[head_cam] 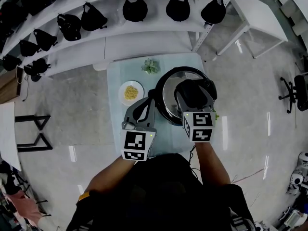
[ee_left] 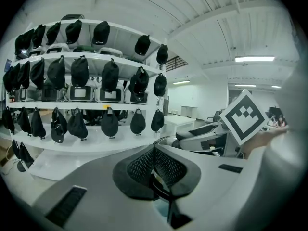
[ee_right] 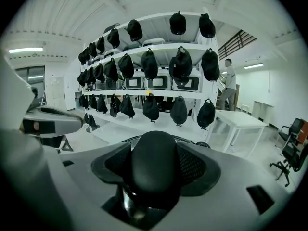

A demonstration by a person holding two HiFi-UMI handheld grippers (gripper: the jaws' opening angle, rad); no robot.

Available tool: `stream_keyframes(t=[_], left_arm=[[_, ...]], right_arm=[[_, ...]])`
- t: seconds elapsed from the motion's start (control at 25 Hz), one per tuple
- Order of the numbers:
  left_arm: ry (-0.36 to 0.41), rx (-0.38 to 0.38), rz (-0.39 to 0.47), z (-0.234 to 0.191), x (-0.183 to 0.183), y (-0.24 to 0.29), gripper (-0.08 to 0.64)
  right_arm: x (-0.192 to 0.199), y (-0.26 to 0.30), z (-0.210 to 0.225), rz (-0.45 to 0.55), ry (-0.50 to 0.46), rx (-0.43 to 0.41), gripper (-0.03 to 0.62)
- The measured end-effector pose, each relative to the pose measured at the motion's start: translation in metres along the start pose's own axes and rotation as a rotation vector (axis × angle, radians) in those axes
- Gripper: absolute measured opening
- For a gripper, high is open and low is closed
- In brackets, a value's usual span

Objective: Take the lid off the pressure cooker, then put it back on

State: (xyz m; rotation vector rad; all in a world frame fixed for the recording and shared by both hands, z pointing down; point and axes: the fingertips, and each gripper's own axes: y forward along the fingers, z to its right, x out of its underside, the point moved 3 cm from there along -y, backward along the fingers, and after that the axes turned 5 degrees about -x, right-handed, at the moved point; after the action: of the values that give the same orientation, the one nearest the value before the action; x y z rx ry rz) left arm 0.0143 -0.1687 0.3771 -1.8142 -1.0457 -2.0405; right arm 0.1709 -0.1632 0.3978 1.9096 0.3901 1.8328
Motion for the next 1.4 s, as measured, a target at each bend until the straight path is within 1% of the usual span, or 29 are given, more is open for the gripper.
stream_keyframes(t=[0.16, 0.28, 0.48, 0.64, 0.92, 1.08, 1.24, 1.4], left_arm=[[-0.002, -0.010, 0.018, -0.004, -0.001, -0.016, 0.008], [-0.010, -0.024, 0.029, -0.010, -0.001, -0.031, 0.006], [-0.022, -0.063, 0.041, -0.025, 0.005, -0.064, 0.006], [-0.041, -0.116, 0.042, -0.044, 0.019, -0.097, 0.006], [-0.085, -0.212, 0.027, -0.083, 0.052, -0.159, 0.006], [-0.104, -0.254, 0.012, -0.100, 0.069, -0.190, 0.008], [-0.117, -0.284, -0.001, -0.115, 0.086, -0.210, 0.006], [-0.129, -0.295, -0.023, -0.122, 0.110, -0.217, 0.006]], right_arm=[[-0.011, -0.015, -0.016, 0.031, -0.019, -0.023, 0.308], [-0.018, -0.025, -0.036, 0.048, -0.029, -0.060, 0.307], [-0.021, -0.039, -0.080, 0.063, -0.043, -0.129, 0.307], [-0.017, -0.046, -0.121, 0.066, -0.065, -0.190, 0.307], [0.000, -0.052, -0.203, 0.048, -0.110, -0.299, 0.307], [0.012, -0.055, -0.242, 0.029, -0.134, -0.344, 0.307], [0.028, -0.053, -0.269, 0.008, -0.147, -0.370, 0.307], [0.051, -0.044, -0.282, -0.013, -0.153, -0.384, 0.307]])
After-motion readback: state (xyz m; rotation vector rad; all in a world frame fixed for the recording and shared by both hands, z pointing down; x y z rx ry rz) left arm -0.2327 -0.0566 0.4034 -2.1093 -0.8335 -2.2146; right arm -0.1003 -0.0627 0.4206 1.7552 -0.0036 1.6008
